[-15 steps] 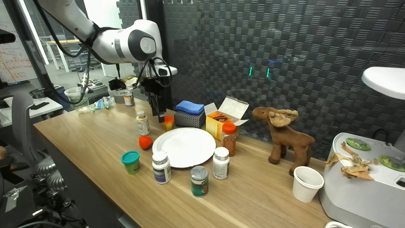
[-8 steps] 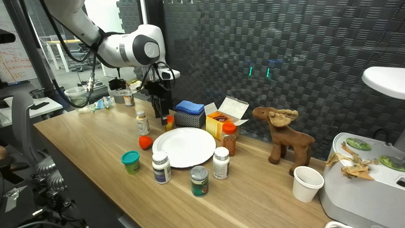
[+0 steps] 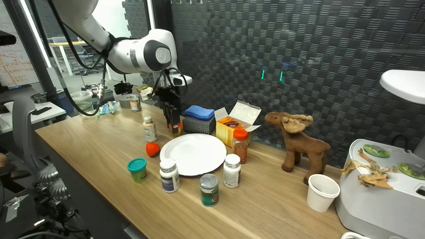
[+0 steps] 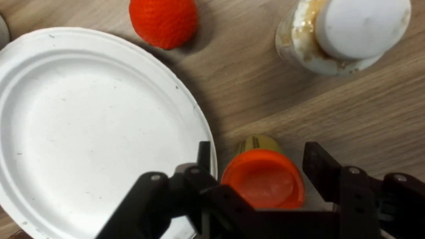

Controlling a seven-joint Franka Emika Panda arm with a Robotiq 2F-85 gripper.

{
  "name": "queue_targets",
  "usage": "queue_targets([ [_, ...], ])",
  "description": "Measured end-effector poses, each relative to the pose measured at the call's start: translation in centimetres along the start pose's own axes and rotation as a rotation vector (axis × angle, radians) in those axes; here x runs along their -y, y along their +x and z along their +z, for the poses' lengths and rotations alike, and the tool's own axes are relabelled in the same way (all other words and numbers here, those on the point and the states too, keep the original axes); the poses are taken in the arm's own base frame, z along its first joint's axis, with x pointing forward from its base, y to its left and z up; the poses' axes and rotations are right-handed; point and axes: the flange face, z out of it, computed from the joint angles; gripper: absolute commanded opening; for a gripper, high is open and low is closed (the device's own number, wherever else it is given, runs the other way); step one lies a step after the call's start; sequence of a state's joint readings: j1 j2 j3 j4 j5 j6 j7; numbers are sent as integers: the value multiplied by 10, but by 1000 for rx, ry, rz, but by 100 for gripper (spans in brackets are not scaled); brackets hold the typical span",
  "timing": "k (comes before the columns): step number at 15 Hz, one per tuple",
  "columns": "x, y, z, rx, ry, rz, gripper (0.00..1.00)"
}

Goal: Pick up all the objects surrounding the white plate and arrange them on the plate

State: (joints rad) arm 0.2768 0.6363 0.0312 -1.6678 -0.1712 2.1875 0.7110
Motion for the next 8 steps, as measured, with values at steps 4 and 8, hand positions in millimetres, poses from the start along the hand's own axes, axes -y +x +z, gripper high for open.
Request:
queue_targets([
  [4,5,6,-3,-14,7,1,27],
  [8,9,7,-10,-29,9,-4,27],
])
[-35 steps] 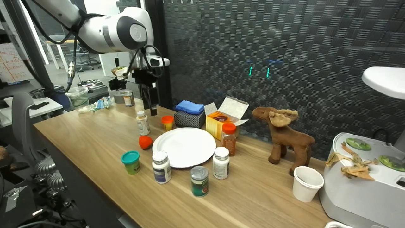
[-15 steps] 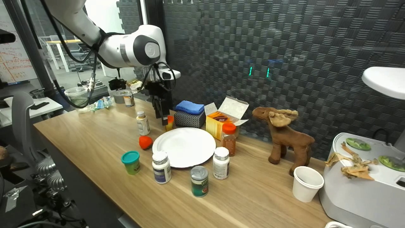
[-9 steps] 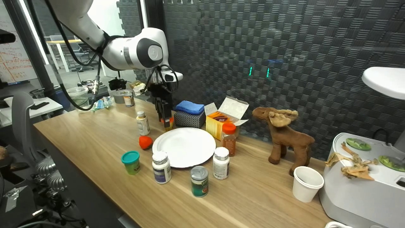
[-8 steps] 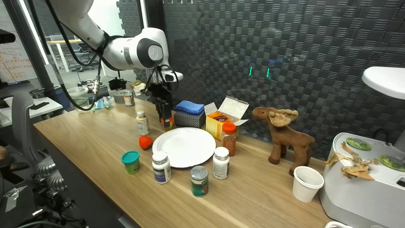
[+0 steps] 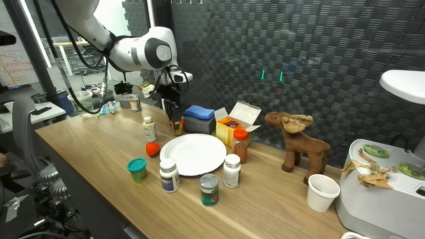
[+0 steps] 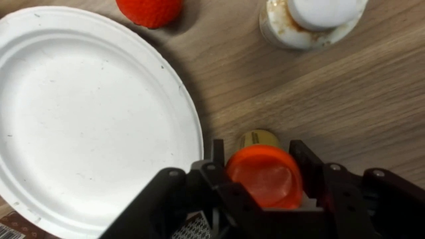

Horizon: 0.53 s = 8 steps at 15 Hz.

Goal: Pick up all the objects surrounding the white plate and arrange them on the plate

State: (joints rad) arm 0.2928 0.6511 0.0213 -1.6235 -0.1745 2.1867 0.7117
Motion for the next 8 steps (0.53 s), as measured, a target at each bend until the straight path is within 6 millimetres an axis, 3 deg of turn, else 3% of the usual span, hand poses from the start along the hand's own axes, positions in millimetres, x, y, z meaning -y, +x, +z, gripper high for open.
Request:
queue_targets([
  [4,-7,-1,-24,-34,-27,2,27],
  [8,-36,-7,-45,-34,-76,20,27],
])
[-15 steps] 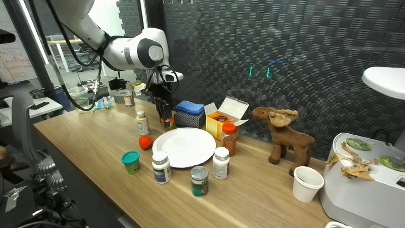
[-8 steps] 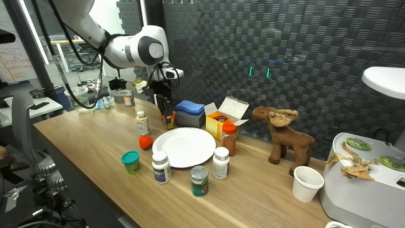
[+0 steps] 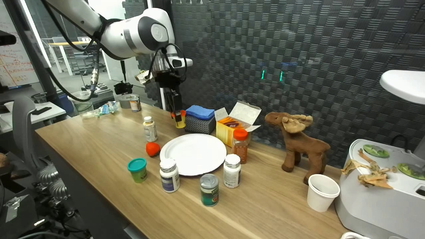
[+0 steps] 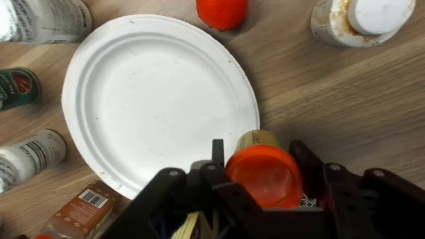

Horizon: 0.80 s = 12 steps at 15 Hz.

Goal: Pick up all the objects surrounding the white plate and arrange them on the plate

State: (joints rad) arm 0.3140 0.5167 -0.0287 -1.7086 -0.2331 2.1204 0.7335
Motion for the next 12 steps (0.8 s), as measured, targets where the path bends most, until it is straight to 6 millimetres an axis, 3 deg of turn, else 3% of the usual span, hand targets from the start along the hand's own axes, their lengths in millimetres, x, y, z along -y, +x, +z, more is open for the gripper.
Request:
queue_targets([
  [2,-15,-1,6,15,-10,15,27],
  [6,-42,2,43,61,-36,50,27],
  [9,-63,12,67,82,-54,88,27],
  [12,-86,28,77,74,-51,132,27],
])
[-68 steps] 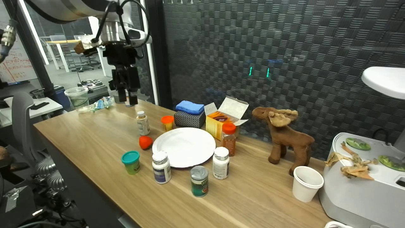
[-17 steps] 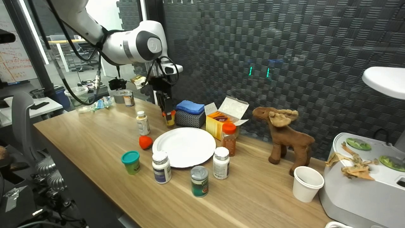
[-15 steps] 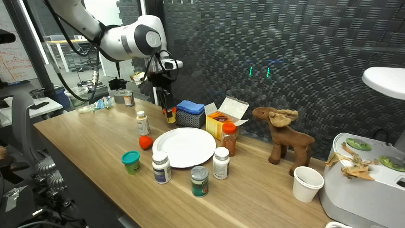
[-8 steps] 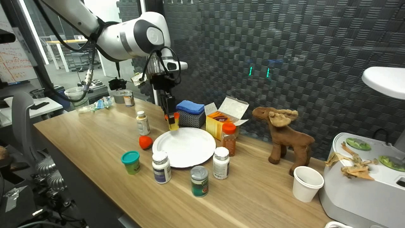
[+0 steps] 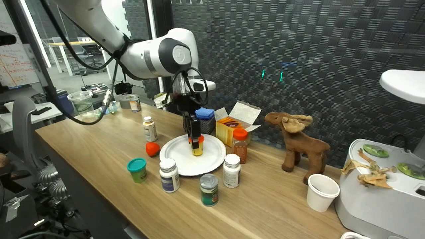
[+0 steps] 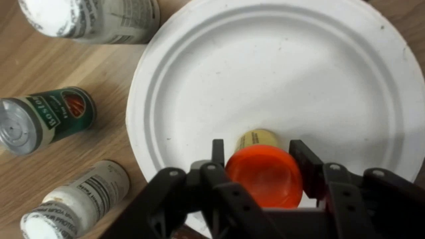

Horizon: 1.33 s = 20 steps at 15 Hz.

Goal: Pick up all the objects surrounding the white plate and arrange them on the plate

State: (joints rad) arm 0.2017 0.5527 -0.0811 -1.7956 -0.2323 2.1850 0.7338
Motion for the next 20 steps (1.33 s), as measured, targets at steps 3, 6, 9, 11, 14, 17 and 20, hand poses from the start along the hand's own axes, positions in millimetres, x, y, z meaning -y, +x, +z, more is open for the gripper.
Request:
queue_targets([
  [3,-16,16,-2,-14,14,37,27],
  [6,-19,24,-6,-29,43,58,27],
  [9,-13,24,-5,-30,66,62,27],
  [11,-7,24,1,-23,69,60,27],
  [14,-2,26,5,-24,64,67,27],
  [17,-1,28,5,-26,64,80,27],
  [20,-1,29,5,-28,65,89,27],
])
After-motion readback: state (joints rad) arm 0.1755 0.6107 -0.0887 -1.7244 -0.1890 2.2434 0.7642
